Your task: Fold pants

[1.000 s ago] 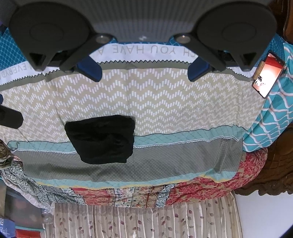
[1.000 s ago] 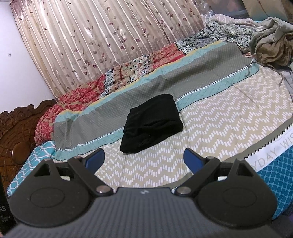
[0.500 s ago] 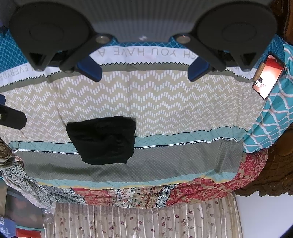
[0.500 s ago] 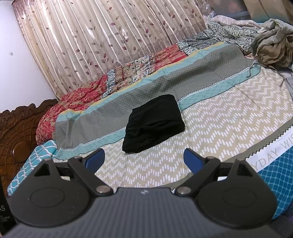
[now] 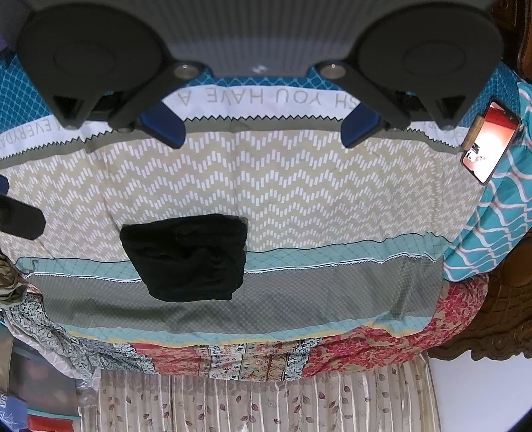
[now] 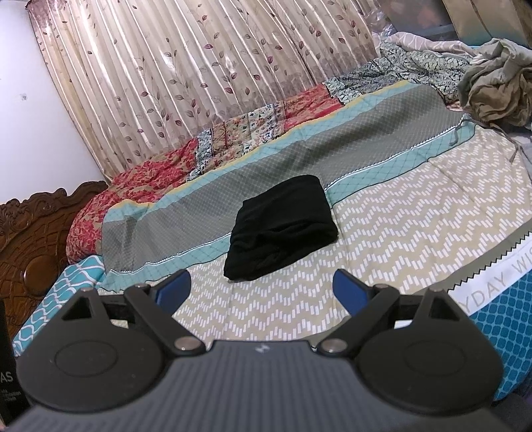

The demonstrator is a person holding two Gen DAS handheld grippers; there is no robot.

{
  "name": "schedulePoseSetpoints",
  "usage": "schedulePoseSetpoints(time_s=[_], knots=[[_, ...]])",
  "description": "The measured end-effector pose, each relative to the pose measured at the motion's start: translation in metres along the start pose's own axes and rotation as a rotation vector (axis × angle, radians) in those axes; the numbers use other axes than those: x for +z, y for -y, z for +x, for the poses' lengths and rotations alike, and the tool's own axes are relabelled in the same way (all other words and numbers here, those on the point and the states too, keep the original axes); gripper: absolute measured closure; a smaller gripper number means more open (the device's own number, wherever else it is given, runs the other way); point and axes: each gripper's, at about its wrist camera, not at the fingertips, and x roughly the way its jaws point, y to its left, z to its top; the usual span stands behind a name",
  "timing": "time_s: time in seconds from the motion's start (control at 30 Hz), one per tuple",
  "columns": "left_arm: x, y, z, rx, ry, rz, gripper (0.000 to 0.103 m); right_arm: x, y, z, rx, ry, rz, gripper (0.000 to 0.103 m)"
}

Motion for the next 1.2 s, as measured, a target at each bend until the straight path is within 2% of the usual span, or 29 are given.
schedulePoseSetpoints(time_s=[0.83, 1.2], knots=[[-0.0024, 0.0004, 0.0080, 0.005, -0.041, -0.003, 0.000, -0.0019, 0.0026, 0.0017, -0.003, -0.013, 0.021, 0.010], [-0.0024, 0.0045, 0.0042, -0.003, -0.015, 0.019, 0.000, -0.0012, 0.0027, 0.0002, 0.006, -0.004, 0.028, 0.012]])
